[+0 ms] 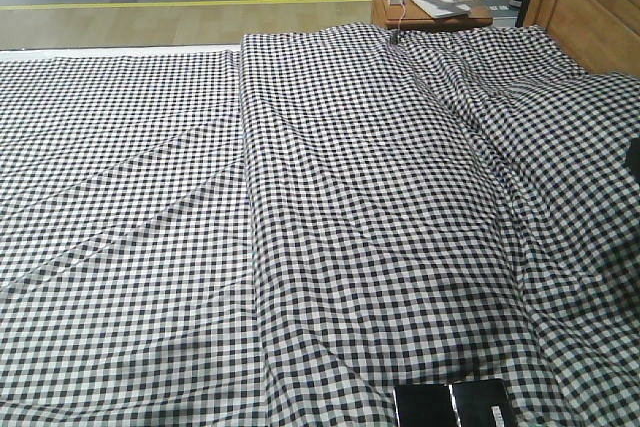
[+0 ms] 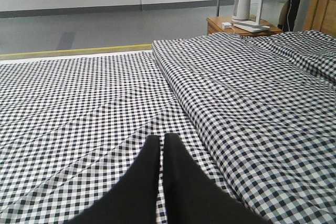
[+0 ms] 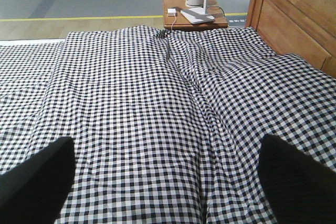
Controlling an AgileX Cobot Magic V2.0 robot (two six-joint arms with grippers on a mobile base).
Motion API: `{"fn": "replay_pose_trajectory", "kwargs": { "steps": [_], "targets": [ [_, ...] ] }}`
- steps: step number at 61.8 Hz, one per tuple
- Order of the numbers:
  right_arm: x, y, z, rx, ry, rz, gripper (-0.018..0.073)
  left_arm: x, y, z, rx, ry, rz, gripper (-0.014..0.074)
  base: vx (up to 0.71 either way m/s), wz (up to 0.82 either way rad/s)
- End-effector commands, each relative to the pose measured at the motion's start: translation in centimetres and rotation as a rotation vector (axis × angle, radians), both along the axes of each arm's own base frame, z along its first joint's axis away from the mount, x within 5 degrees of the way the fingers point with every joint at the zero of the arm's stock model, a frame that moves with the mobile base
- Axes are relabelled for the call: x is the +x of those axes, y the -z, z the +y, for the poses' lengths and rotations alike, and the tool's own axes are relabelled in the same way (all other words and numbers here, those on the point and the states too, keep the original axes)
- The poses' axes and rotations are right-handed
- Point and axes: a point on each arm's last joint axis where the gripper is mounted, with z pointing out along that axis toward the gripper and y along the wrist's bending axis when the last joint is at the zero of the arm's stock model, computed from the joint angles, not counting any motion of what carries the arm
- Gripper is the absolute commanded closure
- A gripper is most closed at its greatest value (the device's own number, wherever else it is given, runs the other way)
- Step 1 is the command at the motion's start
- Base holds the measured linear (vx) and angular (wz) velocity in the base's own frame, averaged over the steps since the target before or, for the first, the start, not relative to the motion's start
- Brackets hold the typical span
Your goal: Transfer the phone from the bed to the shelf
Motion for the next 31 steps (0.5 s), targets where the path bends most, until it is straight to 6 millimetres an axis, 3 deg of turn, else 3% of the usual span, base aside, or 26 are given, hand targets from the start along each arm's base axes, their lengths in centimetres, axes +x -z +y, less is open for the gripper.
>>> {"fn": "replay_pose_trajectory", "kwargs": {
  "steps": [1, 15, 31],
  "targets": [
    [0.2, -2.0, -0.2, -0.027, 0.010, -0.123, -0.0059, 0.1, -0.6, 0.1, -0.017, -0.006, -0.075, 0.0596, 0.00, 0.00],
    [0.4, -2.1, -0.1, 0.004, 0.009, -0.034, -0.0034, 0.1, -0.6, 0.1, -0.017, -0.006, -0.075, 0.0596, 0.00, 0.00],
    [2.5, -4.7, -0.1, 0.101, 0.030, 0.158, -0.0034, 0.1, -0.6, 0.1, -0.017, -0.006, -0.075, 0.0596, 0.00, 0.00]
  ]
}}
